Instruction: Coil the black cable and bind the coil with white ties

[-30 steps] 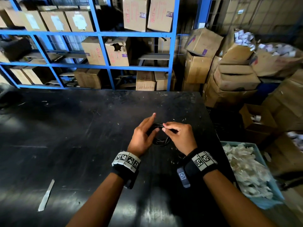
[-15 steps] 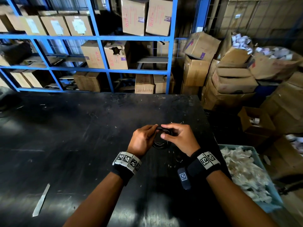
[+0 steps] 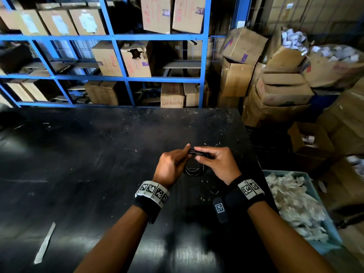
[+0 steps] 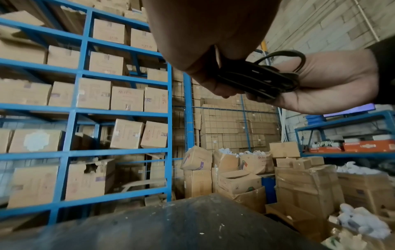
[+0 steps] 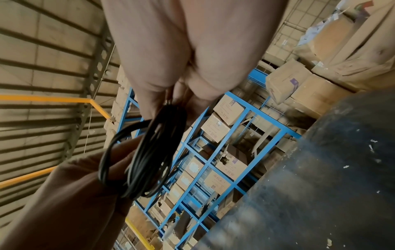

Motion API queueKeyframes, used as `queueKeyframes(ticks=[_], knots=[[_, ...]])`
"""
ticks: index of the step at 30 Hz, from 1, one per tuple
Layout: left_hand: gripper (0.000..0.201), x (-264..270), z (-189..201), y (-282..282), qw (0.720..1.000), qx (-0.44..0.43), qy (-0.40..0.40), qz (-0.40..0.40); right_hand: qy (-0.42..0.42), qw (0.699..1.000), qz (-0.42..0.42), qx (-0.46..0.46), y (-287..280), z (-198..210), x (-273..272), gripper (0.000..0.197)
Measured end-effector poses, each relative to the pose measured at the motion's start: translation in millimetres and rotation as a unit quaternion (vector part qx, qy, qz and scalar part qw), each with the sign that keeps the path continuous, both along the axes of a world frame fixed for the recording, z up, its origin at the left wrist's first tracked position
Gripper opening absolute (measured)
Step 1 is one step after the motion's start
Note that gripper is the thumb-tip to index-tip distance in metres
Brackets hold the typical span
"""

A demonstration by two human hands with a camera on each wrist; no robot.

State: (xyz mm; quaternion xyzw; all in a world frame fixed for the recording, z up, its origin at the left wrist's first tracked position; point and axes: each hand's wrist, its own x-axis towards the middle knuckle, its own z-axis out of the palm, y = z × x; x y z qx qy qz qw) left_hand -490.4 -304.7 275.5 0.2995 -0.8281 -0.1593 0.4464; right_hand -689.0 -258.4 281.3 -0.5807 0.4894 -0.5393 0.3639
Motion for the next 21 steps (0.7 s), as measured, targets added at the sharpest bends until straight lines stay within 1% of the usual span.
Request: queueKeyframes(ticks=[4,8,9,11,13,14,15,16,17,19,21], knots=[[0.024,-16.4,-6.6,-7.8,0.999,0.042,0.021,-0.007,0.015,1.0,0.001,0.003,-7.2,-9.2,-16.6,0.035],[0.021,-31.2,-18.2,-20.5,0.997,0.072,0.012,-0.014,0.045,0.999,0.007,0.02,-16.5,-20.8,-30.1,0.037],[0.021,-35.0,-22.7,-24.7,0.997,0.078,0.009,-0.011,0.036,0.999,0.008,0.031,-19.8,-25.1,-33.1,0.036],[0.022,-39.8,-31.3,-31.1,0.996,0.091,0.001,0.0,-0.03,0.997,-0.004,0.069,-26.7,-34.3,-39.2,0.035],[0.022,-43.0,-41.1,-40.0,0.994,0.111,0.004,0.017,-0.091,0.988,-0.042,0.12,-37.4,-52.7,-51.5,0.032],[0.021,-43.6,-46.7,-44.9,0.992,0.121,0.006,0.026,-0.09,0.984,-0.064,0.142,-43.1,-66.8,-59.5,0.03],[0.021,-43.2,-50.6,-48.0,0.992,0.125,0.004,0.031,-0.059,0.982,-0.085,0.158,-47.3,-84.3,-68.3,0.028],[0.021,-42.8,-54.3,-50.8,0.991,0.126,0.0,0.036,-0.004,0.98,-0.095,0.172,-50.7,-104.1,-77.4,0.029],[0.021,-42.7,-58.8,-54.4,0.991,0.127,-0.006,0.041,0.064,0.975,-0.093,0.19,-53.3,-125.0,-85.5,0.035],[0.02,-42.1,-65.1,-59.8,0.99,0.129,-0.015,0.049,0.197,0.95,-0.065,0.234,-52.9,-159.4,-95.9,0.047],[0.02,-41.7,-69.0,-63.0,0.989,0.136,-0.019,0.051,0.289,0.918,-0.024,0.27,-47.7,-184.9,-101.7,0.055]])
